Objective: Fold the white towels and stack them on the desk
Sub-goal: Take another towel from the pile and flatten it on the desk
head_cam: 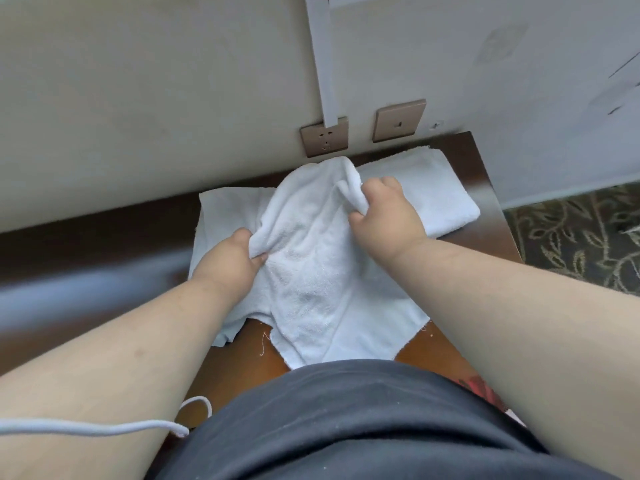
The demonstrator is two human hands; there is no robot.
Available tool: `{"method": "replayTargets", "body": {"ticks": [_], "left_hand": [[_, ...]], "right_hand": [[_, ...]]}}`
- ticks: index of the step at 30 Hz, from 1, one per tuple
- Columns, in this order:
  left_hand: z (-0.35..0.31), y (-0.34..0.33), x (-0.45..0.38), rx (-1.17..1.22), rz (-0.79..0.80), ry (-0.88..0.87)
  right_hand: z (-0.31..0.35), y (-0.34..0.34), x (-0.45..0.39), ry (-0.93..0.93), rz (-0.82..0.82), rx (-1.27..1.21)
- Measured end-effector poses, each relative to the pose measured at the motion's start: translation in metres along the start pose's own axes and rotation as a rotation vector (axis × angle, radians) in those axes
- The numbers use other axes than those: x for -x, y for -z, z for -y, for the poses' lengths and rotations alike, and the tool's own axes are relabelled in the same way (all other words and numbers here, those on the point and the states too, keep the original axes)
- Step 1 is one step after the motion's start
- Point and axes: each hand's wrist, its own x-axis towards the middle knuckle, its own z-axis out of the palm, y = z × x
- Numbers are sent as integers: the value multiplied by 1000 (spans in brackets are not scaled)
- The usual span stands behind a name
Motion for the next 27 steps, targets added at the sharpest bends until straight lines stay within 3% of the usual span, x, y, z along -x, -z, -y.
{"method": "replayTargets", "body": {"ticks": [5,10,18,23,27], "left_hand": [[25,12,30,-15,-110,-33],[77,29,68,144,-203,42],[183,77,144,358,-302,-66],[266,121,196,434,-411,-155],[331,149,231,480,-553,-91]], "right_hand": [[30,-2,11,170,32,36],[82,-26,38,264,-22,12],[218,-113,115,395,-167,-156],[316,-182,181,555,-92,-180],[390,-216,217,655,-32,-205]]}}
